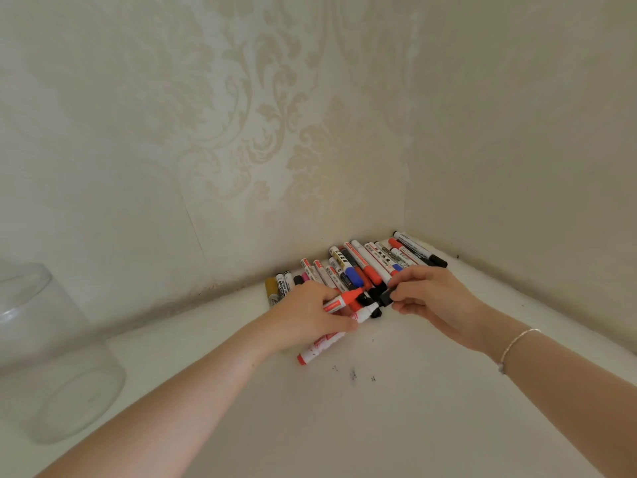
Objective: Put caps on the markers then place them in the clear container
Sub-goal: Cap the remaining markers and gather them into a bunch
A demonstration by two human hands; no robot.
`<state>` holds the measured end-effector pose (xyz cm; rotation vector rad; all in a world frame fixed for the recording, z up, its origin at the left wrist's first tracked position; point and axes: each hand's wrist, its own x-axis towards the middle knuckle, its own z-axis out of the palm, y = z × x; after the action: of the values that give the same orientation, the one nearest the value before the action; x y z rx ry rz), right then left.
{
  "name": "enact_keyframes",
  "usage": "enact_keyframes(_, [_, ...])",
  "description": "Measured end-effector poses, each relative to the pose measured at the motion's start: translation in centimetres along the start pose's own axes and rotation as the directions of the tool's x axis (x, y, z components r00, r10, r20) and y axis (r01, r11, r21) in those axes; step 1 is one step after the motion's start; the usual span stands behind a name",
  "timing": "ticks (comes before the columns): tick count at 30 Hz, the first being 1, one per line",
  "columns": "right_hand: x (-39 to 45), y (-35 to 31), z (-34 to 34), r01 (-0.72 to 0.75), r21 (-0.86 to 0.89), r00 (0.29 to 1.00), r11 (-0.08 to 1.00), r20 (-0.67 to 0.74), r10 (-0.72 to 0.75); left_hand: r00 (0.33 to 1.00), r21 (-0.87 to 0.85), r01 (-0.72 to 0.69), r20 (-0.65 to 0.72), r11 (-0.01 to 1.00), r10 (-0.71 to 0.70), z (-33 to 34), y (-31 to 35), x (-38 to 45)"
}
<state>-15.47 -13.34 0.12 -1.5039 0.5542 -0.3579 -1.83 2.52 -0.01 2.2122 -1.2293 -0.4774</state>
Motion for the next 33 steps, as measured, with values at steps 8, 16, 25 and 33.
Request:
enact_keyframes(8, [-0.2, -0.2, 0.7, 0.018, -0.032, 0.997, 0.999, 0.071, -0.016, 0.999, -0.11, 0.032, 0.026, 0.993, -0.029, 0.0, 0.8, -0.2])
enact_keyframes(16, [-0.1, -1.1, 1.0, -0.002, 0.181, 0.991, 0.984, 0.133, -0.023, 0.998, -0.474, 0.069, 0.038, 0.878, -0.058, -0.5, 2.1, -1.0])
enact_keyframes(25, [-0.1, -2.1, 1.9, 0.066, 0.215, 0.991, 0.974, 0.097, -0.088, 0.993, -0.757, 0.063, -0.017, 0.65, -0.116, 0.4, 2.6, -0.6])
enact_keyframes(33, [0.3, -2.3, 2.0, 0.079, 0.196, 0.992, 0.978, 0.079, -0.096, 0.977, -0.718, 0.027, -0.129, 0.696, -0.171, 0.4, 3.4, -0.1])
